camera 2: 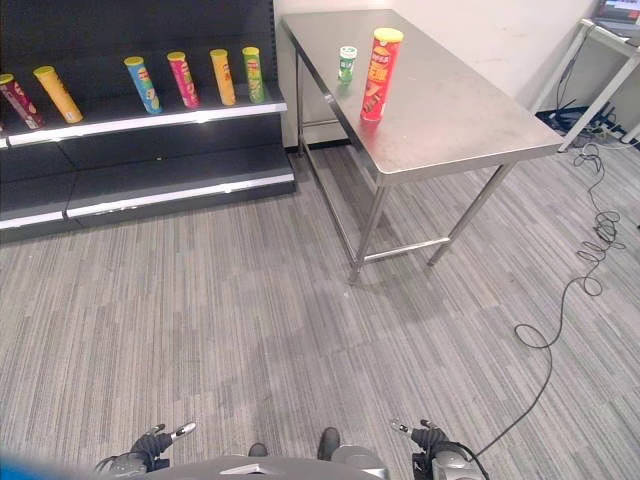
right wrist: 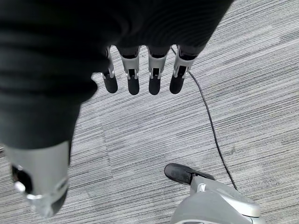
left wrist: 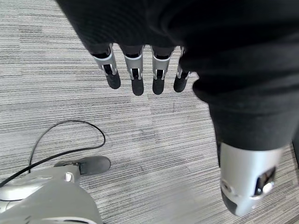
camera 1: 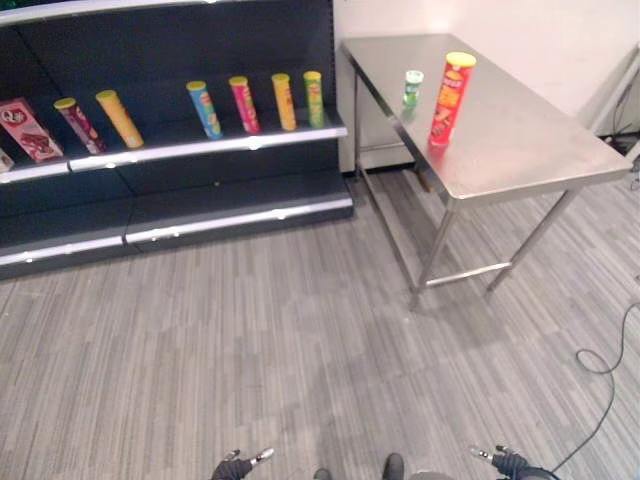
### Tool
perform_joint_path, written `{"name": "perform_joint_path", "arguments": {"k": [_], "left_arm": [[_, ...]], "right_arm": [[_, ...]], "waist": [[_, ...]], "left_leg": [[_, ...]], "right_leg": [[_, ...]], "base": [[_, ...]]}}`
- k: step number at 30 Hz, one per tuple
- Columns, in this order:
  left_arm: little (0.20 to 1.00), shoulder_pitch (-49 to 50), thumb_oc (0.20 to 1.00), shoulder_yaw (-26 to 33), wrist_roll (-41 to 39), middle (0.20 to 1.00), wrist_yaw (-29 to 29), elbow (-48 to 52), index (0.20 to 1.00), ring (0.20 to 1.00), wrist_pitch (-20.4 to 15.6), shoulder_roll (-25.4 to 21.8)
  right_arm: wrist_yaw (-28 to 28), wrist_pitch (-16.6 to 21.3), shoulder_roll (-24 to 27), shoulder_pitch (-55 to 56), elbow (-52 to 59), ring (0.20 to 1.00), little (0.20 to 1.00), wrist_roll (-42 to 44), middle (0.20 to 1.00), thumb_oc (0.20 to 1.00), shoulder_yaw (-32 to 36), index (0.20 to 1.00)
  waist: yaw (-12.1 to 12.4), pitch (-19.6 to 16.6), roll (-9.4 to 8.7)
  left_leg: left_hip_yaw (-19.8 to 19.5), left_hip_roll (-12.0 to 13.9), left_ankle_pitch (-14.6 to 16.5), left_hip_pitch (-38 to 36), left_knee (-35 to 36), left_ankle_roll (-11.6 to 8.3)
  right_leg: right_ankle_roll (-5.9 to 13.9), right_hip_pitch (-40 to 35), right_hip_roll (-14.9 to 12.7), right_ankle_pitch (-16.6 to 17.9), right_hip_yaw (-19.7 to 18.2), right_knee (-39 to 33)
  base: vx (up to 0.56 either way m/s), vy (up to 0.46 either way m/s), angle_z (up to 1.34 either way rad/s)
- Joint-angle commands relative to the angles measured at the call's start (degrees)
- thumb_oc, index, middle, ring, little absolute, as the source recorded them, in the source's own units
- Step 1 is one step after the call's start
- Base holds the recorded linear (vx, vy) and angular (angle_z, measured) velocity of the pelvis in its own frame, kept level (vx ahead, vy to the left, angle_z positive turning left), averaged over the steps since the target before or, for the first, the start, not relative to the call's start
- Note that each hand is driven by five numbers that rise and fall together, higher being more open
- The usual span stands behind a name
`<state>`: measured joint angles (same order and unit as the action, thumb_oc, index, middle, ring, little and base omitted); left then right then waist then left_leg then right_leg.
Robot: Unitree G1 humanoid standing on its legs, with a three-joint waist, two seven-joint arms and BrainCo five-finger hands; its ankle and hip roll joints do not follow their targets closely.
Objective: Put the goods on the table back onto the shelves and tidy them up.
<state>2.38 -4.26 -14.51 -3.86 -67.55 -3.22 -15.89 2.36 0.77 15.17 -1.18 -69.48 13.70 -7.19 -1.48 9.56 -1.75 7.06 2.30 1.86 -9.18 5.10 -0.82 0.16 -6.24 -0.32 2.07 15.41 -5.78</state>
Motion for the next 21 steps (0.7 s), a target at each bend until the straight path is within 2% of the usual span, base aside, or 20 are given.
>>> {"name": "perform_joint_path", "arguments": {"k": [1,21], "left_arm": [[1.0,-2.48,1.0,-1.37,0.72,1.0,0.35,-1.39,1.0,1.0,-1.56,-0.99],[1.0,-3.17,1.0,-2.86,3.8,1.0,0.39,-1.24,1.0,1.0,-1.61,-1.72]], "right_arm": [[0.66,0.79,1.43,-3.46,-1.28,1.0,1.0,-0.93,1.0,1.0,-1.97,1.0],[0.42,0.68,2.23,-4.64,-0.86,1.0,1.0,-3.01,1.0,1.0,-3.84,1.0]], "waist": [[-0.38,-0.22,-1.34],[-0.49,-0.01,-1.05]], "left_leg": [[-0.2,3.91,1.59,-0.37,-0.1,-4.63],[-0.76,4.19,1.53,-0.2,-0.1,-4.69]], "right_leg": [[8.34,-1.54,-7.85,-3.32,0.26,1.85],[7.96,-1.33,-7.24,-3.73,-0.4,1.65]], "base": [[0.0,0.0,0.0],[0.0,-0.003,0.0]]}}
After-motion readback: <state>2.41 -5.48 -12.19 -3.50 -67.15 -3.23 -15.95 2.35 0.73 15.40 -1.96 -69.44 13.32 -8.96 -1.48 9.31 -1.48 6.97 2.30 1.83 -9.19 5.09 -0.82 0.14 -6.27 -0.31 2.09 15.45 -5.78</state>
